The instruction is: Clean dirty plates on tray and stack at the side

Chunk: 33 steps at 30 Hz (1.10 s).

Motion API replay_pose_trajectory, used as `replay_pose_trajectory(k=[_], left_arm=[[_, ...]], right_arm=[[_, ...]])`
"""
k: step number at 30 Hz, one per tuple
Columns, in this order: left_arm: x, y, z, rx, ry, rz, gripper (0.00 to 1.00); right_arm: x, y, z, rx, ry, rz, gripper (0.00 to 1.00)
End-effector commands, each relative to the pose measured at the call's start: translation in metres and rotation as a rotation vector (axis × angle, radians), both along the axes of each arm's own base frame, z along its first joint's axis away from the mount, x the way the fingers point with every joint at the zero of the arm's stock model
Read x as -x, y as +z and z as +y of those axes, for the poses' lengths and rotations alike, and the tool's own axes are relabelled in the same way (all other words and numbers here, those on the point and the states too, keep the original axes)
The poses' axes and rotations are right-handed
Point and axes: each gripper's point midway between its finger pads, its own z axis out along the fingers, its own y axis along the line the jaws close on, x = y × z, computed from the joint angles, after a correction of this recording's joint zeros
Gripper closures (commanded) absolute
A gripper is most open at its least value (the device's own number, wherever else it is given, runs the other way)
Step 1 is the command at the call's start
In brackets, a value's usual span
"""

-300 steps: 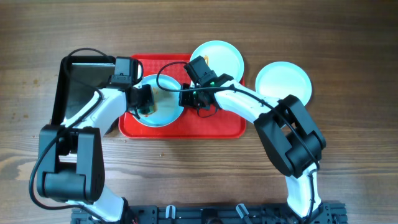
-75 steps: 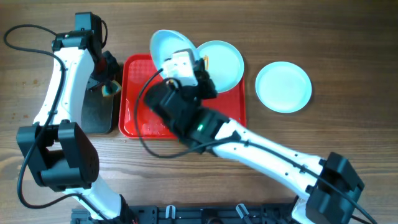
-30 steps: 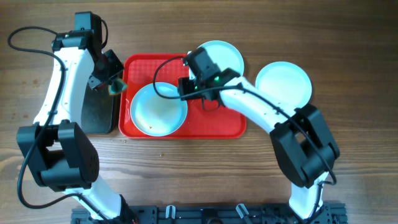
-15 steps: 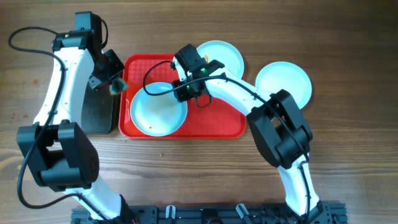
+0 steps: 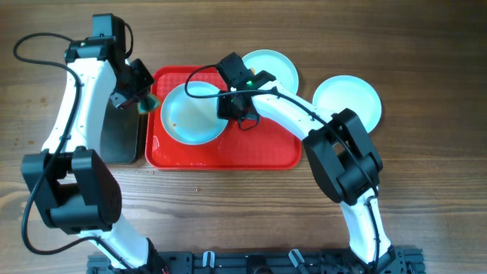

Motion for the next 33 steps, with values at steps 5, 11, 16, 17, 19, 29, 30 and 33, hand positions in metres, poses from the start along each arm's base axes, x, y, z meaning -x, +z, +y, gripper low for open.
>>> replay_pose_trajectory(k=[5,11,16,17,19,29,30,33], left_arm=[[0.016,-0.068,-0.044,0.013,-0.124,0.005,0.96],[0.022,-0.114,-0.065,-0.015,-0.186,-0.080,0.96],[0.028,-0.127,-0.081,-0.042,-0.339,-0.117,0.96],[0.026,-0.128,-0.083,-0.052,-0.372,-0.133,0.96],[0.018,-0.127,-0.078,-0.098,-0.392,-0.177,0.96],[-0.044,-0.091,-0.036,-0.384,-0.237,-0.435,0.96],[-0.048,-0.087,-0.035,-0.392,-0.227,-0.459,0.96],[-0.062,-0.075,-0.037,-0.391,-0.208,-0.534,0.96]], right_arm=[[-0.007,-0.010,-0.005,0.016,-0.046,0.006,0.96],[-0.008,-0.009,-0.003,0.011,-0.025,-0.006,0.96],[-0.008,-0.008,-0.002,0.005,-0.020,-0.005,0.96],[-0.008,-0.008,-0.002,0.005,-0.020,-0.005,0.96],[-0.007,-0.008,-0.002,0.005,-0.020,-0.005,0.96],[-0.007,-0.009,-0.002,0.007,-0.018,-0.005,0.96],[-0.007,-0.009,-0.002,0.007,-0.013,-0.006,0.96],[-0.007,-0.009,-0.002,0.008,-0.013,-0.007,0.96]])
